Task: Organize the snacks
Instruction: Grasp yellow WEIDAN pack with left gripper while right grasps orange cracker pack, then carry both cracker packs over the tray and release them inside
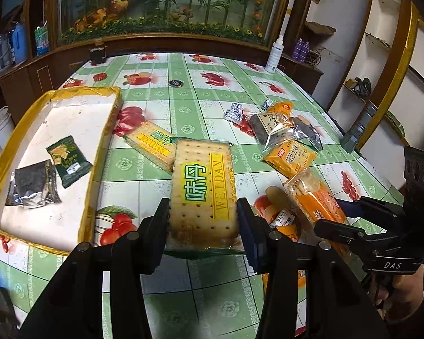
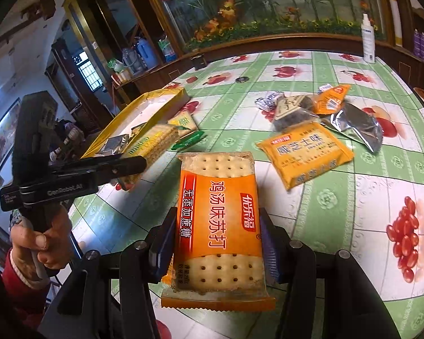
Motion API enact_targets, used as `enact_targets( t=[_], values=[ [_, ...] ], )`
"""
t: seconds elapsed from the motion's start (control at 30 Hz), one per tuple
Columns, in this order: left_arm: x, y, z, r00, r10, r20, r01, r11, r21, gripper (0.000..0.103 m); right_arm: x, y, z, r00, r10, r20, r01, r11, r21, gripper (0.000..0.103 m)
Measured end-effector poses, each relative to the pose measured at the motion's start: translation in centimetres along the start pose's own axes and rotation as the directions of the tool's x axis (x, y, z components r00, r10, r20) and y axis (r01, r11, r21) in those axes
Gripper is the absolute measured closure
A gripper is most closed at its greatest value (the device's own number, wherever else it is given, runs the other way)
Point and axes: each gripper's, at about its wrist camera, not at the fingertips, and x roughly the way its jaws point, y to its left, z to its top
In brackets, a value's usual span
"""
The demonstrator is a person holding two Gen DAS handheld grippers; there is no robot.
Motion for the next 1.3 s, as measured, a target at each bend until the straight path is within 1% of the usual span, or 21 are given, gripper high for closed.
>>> enact_targets(
  t=[0.17,0.43,0.67,0.73,0.83,0.93,1.03,1.13,1.2,1.3],
  values=[
    [-1.2,1.8,0.2,0.999,0.022,0.028,-0.021,0.999,-0.028,0.059,1.1,1.4,1.2,1.0,0.031,-0.003,-0.031,0.999,-0.025,0.049],
    [-2.4,6.5,-0.1,0.995,0.087,0.052,-0.08,0.989,-0.124,0.059,3.0,5.1,3.4,0.996,0.087,-0.001,-0.087,0.992,-0.097,0.049],
    [-3.8,11.2,-0.3,0.984,0.163,0.077,-0.144,0.966,-0.213,0.059,5.6,7.9,5.3,0.989,0.148,-0.023,-0.15,0.981,-0.127,0.049],
    [-4.1,12.6,-0.2,0.979,0.188,0.08,-0.165,0.957,-0.237,0.058,6.7,8.6,6.1,0.983,0.179,-0.031,-0.182,0.976,-0.12,0.049],
    [-4.1,14.6,0.0,0.974,0.211,0.077,-0.183,0.944,-0.276,0.058,8.9,9.8,7.6,0.969,0.246,-0.036,-0.248,0.965,-0.09,0.049],
    [-3.7,16.3,0.1,0.972,0.226,0.067,-0.194,0.929,-0.314,0.058,10.9,12.0,9.1,0.961,0.275,-0.033,-0.277,0.956,-0.097,0.049],
    [-2.9,17.5,0.2,0.97,0.239,0.047,-0.209,0.916,-0.343,0.058,13.5,14.0,11.1,0.96,0.279,-0.026,-0.28,0.954,-0.104,0.049],
    [-2.1,18.2,0.2,0.974,0.227,0.028,-0.201,0.909,-0.364,0.058,16.1,16.0,12.8,0.963,0.269,-0.03,-0.27,0.956,-0.113,0.049],
    [-1.5,18.3,0.3,0.972,0.233,0.017,-0.211,0.908,-0.361,0.058,17.7,17.0,13.5,0.965,0.257,-0.043,-0.26,0.958,-0.122,0.049],
    [-0.8,18.3,0.3,0.966,0.26,0.0,-0.244,0.907,-0.344,0.058,20.2,17.8,14.1,0.973,0.224,-0.063,-0.23,0.966,-0.121,0.049]
  ],
)
